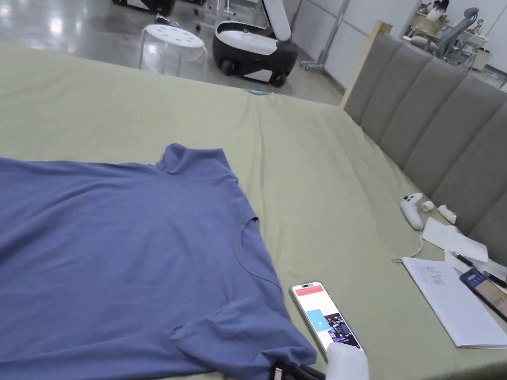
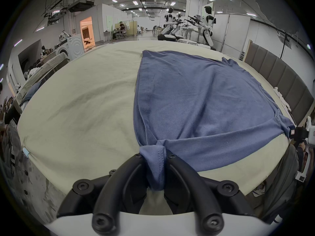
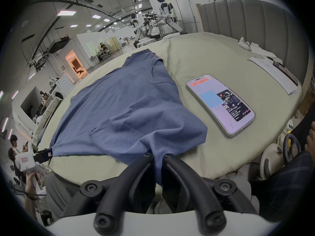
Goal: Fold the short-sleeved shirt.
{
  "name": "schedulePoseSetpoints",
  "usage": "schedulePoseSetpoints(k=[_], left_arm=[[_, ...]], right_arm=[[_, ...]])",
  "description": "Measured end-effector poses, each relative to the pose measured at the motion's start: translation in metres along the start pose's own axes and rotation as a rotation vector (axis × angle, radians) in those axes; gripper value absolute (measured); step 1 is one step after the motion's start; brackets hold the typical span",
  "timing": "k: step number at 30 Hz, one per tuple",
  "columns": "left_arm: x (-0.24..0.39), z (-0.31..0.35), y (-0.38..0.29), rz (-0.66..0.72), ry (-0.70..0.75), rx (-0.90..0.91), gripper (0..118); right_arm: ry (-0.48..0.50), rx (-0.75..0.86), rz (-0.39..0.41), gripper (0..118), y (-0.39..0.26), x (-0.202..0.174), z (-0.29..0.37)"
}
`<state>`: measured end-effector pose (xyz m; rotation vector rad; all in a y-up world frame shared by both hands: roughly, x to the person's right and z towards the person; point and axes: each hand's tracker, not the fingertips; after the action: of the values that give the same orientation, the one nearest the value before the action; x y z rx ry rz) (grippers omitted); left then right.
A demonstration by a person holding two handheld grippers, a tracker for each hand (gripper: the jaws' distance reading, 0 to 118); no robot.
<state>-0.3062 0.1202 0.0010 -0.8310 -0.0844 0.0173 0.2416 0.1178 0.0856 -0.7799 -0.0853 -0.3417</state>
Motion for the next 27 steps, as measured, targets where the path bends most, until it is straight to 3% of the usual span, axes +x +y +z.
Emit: schedulePoseSetpoints(k=[4,7,10,17,25,27], left_arm=[[-0.02,0.015,0.023,0.152,-0.1,0.05,12],[-0.024,0.016,0.051,0.065,-0.047,0.12,12],[-0.027,0.007,0.089,0.12,-0.102,0.151,12],[-0.049,-0.08,0.165,0.067,-0.033,0.113,12],[-0.044,-0.148,0.21,0.066,-0.014,0.057,12],[-0.037,-0.151,0.209,0.052,-0.019,0.054,21]], right_arm=[[0.034,0.07,0.018,6,0.023,-0.005,0.01],[0.058,0.122,0.062,6,0.065,-0.015,0.004],[0.061,0.153,0.111,6,0.113,-0.026,-0.024],[0.042,0.1,0.105,6,0.205,-0.051,-0.127],[-0.03,0.02,0.165,6,0.23,-0.07,-0.205],[-0.036,-0.003,0.154,12,0.228,-0.066,-0.215]])
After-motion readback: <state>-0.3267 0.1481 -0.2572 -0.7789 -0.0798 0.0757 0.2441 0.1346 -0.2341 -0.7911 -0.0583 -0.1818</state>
